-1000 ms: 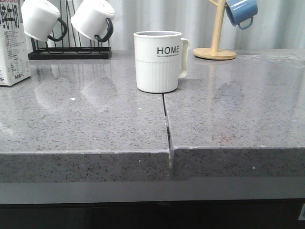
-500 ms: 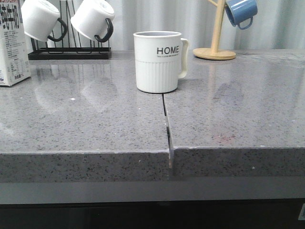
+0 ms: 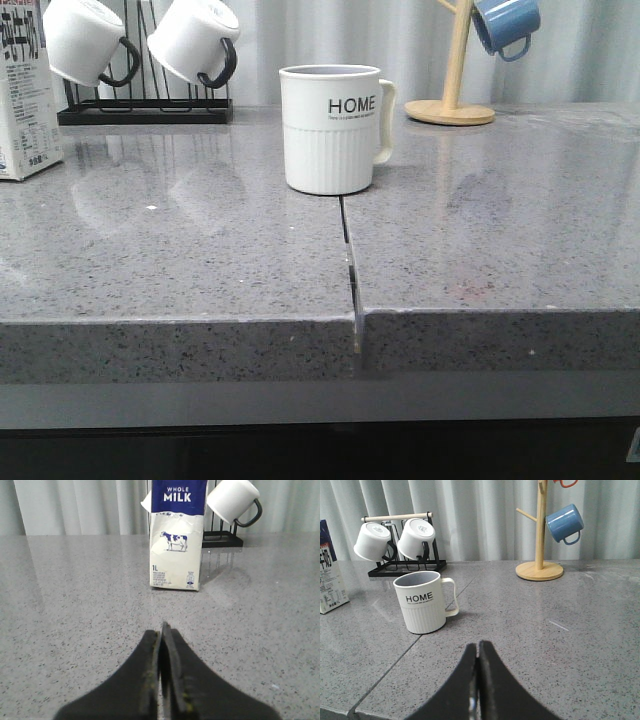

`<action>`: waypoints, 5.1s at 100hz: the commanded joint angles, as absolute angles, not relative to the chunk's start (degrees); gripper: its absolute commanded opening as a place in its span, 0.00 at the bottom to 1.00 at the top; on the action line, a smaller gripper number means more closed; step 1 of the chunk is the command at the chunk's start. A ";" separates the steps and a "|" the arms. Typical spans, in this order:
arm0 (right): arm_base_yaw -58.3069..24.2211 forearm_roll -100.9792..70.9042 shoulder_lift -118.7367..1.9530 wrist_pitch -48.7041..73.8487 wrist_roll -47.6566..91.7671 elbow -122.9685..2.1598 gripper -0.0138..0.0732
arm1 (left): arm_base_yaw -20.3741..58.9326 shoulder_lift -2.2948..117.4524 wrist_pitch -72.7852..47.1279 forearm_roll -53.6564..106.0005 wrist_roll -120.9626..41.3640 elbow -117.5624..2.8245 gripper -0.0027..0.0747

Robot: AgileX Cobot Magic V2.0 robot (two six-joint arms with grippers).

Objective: Place milk next to cup

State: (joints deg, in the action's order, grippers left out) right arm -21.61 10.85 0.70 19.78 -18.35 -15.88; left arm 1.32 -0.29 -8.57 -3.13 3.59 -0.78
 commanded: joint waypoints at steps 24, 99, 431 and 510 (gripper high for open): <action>-21.43 11.03 0.73 15.64 -18.07 -17.18 0.08 | 1.13 11.22 -15.64 -4.21 4.14 -15.76 0.01; -21.43 11.03 0.73 15.64 -18.07 -17.18 0.08 | 1.23 48.20 21.76 -4.84 3.77 -25.37 0.78; -21.43 11.03 0.73 15.64 -18.07 -17.18 0.08 | 29.90 92.86 24.22 0.86 5.22 -63.90 0.24; -21.43 11.03 0.73 15.64 -18.07 -17.18 0.08 | 30.15 82.23 3.87 0.41 5.22 -63.78 0.82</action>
